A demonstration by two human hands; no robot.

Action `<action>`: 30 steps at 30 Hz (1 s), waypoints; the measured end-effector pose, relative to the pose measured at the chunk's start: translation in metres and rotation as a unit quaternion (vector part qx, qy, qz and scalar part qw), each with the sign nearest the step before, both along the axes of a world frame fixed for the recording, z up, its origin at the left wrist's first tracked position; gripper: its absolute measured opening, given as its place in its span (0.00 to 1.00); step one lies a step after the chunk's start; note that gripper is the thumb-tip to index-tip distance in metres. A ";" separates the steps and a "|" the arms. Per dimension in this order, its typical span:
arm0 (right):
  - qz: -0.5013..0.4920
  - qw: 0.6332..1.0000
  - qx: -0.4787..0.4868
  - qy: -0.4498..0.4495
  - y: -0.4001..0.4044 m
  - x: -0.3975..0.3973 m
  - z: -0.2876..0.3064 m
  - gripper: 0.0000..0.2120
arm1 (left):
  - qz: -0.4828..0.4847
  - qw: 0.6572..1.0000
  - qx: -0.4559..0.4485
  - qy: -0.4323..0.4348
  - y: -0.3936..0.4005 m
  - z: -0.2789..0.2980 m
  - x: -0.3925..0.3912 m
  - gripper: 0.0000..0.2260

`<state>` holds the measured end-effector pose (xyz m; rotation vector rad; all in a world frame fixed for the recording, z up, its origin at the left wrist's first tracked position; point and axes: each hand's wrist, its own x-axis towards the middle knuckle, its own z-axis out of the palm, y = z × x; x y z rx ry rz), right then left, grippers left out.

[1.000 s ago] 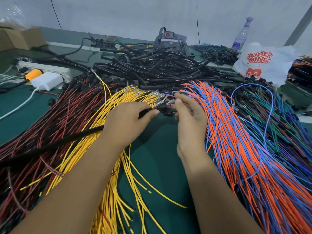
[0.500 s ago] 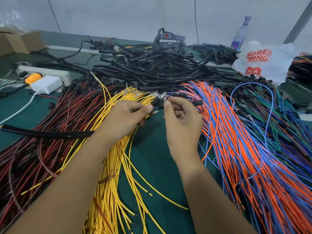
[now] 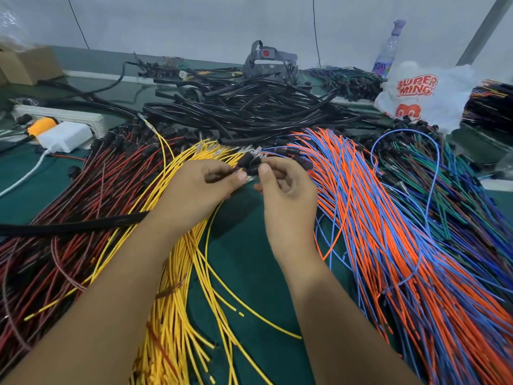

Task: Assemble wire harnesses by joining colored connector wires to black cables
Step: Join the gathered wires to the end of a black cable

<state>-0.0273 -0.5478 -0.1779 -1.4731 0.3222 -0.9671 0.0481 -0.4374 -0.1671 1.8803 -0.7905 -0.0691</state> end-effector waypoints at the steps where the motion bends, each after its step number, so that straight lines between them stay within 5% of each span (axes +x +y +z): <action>1: -0.011 0.999 0.030 -0.014 0.000 0.000 0.000 0.07 | 0.003 1.000 0.006 -0.026 0.001 -0.001 0.000 0.06; 6: 0.013 0.972 0.229 0.043 -0.011 -0.001 0.003 0.15 | 0.047 0.984 0.009 -0.171 0.002 -0.006 -0.003 0.04; 13: 0.107 0.927 0.358 0.018 -0.025 -0.005 0.007 0.07 | 0.075 0.944 0.051 -0.318 0.004 -0.006 -0.004 0.10; 23: 0.087 0.967 0.237 0.008 -0.017 0.000 0.001 0.07 | 0.114 0.933 0.122 -0.317 0.006 -0.007 -0.001 0.16; 30: 0.069 0.978 0.194 0.021 -0.012 0.002 -0.002 0.08 | 0.123 0.903 0.138 -0.387 0.006 0.001 -0.005 0.11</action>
